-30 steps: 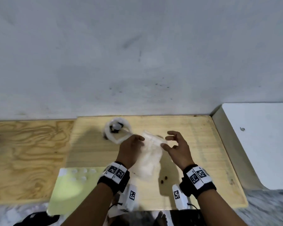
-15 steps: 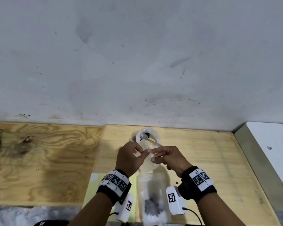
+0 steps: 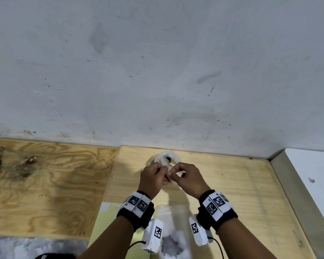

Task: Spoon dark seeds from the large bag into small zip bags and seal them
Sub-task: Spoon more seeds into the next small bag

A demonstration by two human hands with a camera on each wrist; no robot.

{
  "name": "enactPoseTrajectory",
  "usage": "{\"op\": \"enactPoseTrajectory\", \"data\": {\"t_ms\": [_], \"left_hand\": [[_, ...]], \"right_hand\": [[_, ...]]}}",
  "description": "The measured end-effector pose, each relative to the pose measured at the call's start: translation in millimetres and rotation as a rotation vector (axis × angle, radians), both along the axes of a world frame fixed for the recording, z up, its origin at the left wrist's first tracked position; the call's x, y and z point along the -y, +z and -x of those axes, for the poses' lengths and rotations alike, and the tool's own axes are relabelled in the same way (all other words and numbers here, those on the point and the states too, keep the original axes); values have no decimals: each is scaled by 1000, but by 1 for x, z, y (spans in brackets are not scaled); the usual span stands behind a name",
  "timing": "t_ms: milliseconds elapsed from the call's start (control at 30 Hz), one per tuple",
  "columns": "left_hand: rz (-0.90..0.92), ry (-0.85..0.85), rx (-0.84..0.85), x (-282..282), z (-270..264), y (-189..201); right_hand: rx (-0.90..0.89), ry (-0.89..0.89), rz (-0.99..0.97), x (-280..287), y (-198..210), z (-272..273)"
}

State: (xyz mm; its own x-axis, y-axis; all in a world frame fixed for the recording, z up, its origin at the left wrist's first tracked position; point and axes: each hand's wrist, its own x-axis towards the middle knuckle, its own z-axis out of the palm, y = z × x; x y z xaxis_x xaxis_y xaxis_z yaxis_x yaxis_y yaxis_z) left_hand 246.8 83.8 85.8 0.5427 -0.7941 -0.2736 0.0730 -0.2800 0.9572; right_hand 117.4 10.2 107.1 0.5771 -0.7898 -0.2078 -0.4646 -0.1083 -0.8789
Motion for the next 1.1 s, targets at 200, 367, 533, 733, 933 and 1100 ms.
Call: {"op": "enactPoseTrajectory", "data": {"t_ms": [200, 367, 533, 733, 933, 1100], "left_hand": [[10, -65, 255, 8, 10, 5], [-27, -190, 419, 9, 9, 2], [-5, -179, 544, 8, 13, 2], [-143, -297, 866, 13, 1, -1], [-71, -404, 928, 21, -13, -11], [-33, -501, 964, 21, -14, -17]], "right_hand": [[-64, 18, 109, 19, -6, 6], [-136, -24, 209, 24, -14, 9], [-122, -99, 142, 42, -7, 10], [29, -50, -37, 41, -3, 8], [54, 90, -23, 42, -6, 7], [-132, 99, 196, 48, -19, 5]]}}
